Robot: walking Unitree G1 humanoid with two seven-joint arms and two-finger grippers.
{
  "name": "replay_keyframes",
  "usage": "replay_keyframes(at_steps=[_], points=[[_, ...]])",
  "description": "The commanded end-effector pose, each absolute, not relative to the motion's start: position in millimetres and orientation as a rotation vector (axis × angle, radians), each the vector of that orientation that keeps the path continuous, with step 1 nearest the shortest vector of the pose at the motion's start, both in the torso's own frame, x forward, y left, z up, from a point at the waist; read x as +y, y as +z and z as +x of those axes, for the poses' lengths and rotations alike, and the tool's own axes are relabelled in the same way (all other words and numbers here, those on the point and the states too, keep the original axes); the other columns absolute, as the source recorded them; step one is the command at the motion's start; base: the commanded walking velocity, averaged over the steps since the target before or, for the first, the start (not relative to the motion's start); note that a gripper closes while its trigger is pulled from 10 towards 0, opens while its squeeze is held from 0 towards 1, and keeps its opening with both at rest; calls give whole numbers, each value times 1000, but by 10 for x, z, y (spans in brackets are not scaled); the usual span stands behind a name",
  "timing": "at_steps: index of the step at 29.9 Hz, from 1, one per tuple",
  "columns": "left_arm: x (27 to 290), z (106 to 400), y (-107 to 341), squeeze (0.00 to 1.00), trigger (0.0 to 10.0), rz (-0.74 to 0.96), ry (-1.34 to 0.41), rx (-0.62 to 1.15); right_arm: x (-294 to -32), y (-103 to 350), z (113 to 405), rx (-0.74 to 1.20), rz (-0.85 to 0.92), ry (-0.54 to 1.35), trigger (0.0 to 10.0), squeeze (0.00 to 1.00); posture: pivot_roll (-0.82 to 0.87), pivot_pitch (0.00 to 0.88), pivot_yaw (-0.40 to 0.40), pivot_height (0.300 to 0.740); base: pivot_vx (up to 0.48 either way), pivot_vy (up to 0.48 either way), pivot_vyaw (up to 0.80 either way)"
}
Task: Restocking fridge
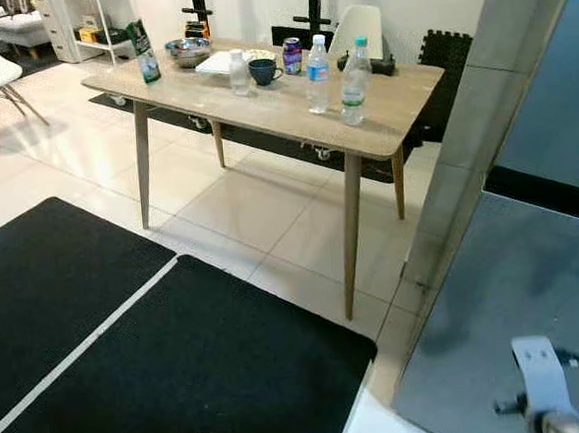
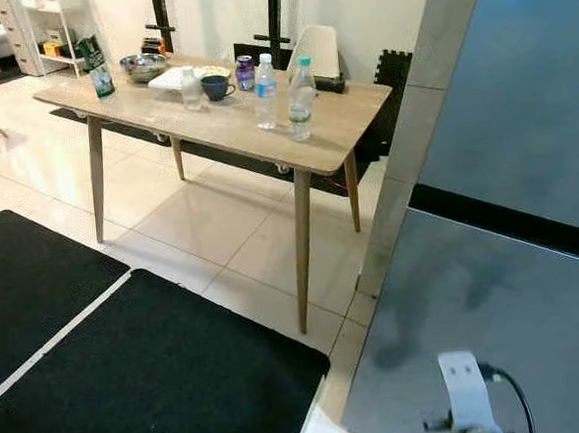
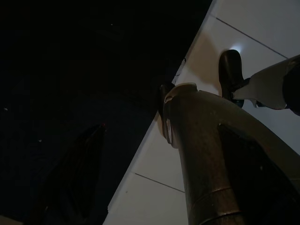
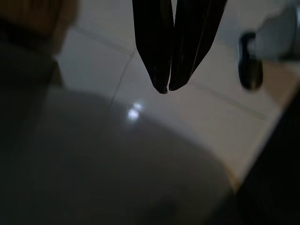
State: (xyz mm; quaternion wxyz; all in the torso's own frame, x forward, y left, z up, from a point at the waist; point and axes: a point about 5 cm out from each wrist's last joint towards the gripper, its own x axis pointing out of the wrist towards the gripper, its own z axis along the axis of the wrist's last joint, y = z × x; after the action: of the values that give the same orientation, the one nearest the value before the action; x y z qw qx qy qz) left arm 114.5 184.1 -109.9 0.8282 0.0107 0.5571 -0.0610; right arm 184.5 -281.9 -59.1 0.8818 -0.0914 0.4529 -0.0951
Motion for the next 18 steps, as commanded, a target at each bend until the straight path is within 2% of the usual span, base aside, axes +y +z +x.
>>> replay_keyframes(at_steps=[1,12,18], points=[[1808,926,-1164,0,10000,29,-144,1271,-2764,-675,1725,999,-206,-173,10000,0,-70,0,-59,740,0,0,0],[1950,909,-1150,0,10000,79,-124,1266,-2718,-848,1336,1096,-212,-164,10000,0,-71,0,-45,740,0,0,0],[1986,896,-1148,0,10000,83,-116,1268,-2710,-863,1299,1105,-215,-163,10000,0,-66,2,-39,740,0,0,0]])
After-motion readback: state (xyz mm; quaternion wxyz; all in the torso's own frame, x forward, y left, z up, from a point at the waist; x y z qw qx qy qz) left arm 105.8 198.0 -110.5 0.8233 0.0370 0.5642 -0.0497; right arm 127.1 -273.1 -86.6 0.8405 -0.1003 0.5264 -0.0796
